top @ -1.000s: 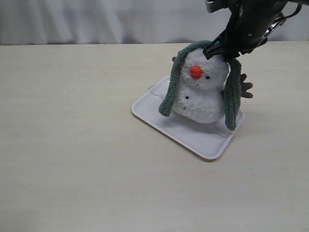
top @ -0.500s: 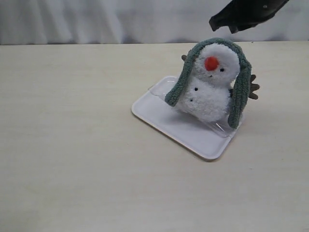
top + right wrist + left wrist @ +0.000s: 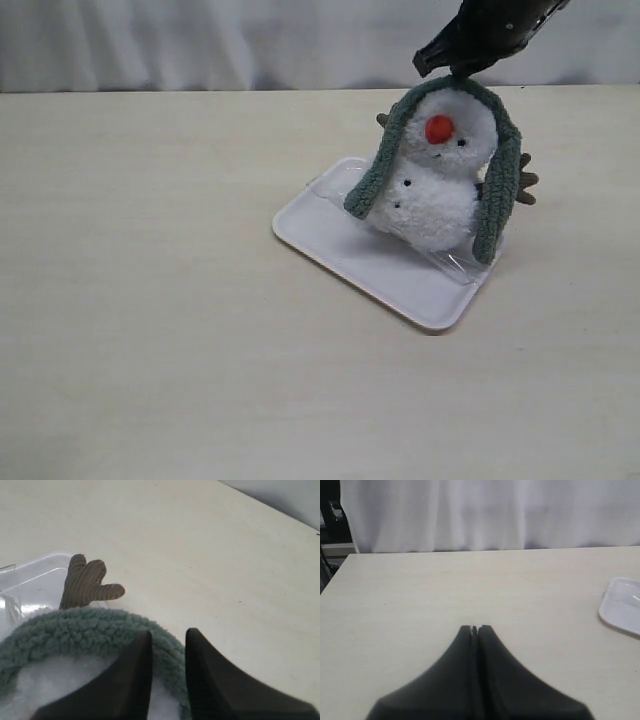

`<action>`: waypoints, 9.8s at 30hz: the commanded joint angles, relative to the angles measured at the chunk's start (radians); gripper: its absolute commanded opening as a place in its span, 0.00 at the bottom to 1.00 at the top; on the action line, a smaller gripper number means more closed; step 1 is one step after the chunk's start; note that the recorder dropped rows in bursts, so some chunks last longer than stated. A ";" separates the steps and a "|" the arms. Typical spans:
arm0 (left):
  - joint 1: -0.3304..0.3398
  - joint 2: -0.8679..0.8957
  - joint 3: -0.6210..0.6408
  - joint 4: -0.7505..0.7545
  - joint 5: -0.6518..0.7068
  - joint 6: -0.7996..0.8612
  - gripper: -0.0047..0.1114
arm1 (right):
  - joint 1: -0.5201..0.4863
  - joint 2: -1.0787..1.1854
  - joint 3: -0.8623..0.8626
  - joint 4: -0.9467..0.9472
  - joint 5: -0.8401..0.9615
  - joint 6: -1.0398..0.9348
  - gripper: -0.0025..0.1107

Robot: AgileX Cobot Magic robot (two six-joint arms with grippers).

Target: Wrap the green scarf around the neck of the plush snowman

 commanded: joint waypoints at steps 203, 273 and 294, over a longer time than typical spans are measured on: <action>0.001 -0.002 0.002 -0.007 -0.009 0.000 0.04 | 0.245 -0.276 0.626 0.039 -0.080 -0.365 0.72; 0.001 -0.002 0.002 -0.007 -0.009 0.000 0.04 | 0.048 -0.135 0.327 0.356 0.193 -0.269 0.06; 0.001 -0.002 0.002 -0.018 -0.556 -0.142 0.04 | 0.058 -0.193 0.362 0.324 0.123 -0.234 0.06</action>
